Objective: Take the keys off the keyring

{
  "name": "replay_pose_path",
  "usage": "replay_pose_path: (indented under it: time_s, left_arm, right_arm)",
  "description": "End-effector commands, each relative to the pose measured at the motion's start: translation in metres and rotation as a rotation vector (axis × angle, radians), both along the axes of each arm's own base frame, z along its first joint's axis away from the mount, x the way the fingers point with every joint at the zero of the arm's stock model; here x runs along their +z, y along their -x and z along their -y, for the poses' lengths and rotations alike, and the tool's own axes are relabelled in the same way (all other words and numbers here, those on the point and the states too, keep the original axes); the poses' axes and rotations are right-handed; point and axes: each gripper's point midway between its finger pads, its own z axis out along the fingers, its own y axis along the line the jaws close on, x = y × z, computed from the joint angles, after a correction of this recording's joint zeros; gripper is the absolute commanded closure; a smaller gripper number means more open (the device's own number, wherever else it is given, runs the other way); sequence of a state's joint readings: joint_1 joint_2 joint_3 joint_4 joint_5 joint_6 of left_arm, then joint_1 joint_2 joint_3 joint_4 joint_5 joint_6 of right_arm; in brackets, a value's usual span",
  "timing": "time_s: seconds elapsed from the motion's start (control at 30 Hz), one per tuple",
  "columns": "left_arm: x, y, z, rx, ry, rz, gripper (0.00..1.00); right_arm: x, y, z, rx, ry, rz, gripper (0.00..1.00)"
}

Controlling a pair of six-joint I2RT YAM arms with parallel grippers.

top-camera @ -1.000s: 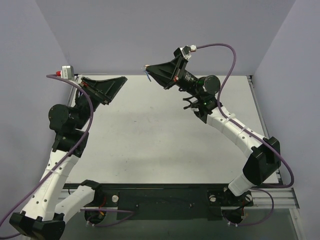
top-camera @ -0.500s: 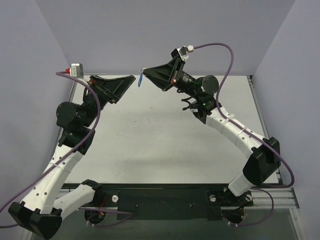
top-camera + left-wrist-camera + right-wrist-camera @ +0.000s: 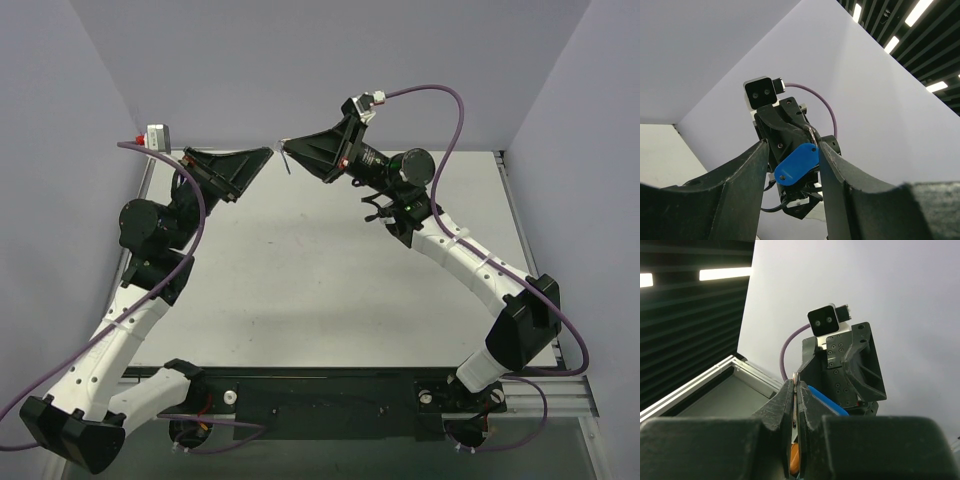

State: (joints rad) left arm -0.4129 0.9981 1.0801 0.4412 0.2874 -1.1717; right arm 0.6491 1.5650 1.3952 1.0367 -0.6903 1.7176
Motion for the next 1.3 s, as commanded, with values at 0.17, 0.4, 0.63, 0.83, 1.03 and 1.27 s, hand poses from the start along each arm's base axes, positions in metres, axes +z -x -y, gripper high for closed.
replay_pose_path:
  time_s: [0.17,0.4,0.63,0.83,1.03,1.27]
  left_arm:
    - [0.0374,0.0157,-0.0049,-0.009,0.05,0.107,0.5]
    - [0.0363,0.0166,-0.0035,-0.017,0.041,0.105,0.58]
    - [0.0361,0.0182,-0.0022,-0.023,0.03,0.103,0.67]
    - [0.0323,0.0176,-0.0007,-0.026,0.019,0.087,0.69]
    - [0.0295,0.018,0.0012,-0.033,0.012,0.076,0.74]
    - [0.0288,0.0197,-0.0036,-0.012,0.016,0.058,0.68]
  right_arm:
    - [0.0304,0.0222,0.0113,-0.011,-0.041,0.136,1.0]
    - [0.0298,0.0231,0.0107,-0.008,-0.032,0.139,1.0]
    - [0.0297,0.0264,0.0089,-0.002,-0.027,0.144,1.0]
    - [0.028,0.0299,0.0057,-0.001,-0.012,0.153,1.0]
    - [0.027,0.0302,0.005,-0.007,-0.007,0.153,1.0]
    - [0.0255,0.0298,0.0061,-0.021,0.004,0.155,1.0]
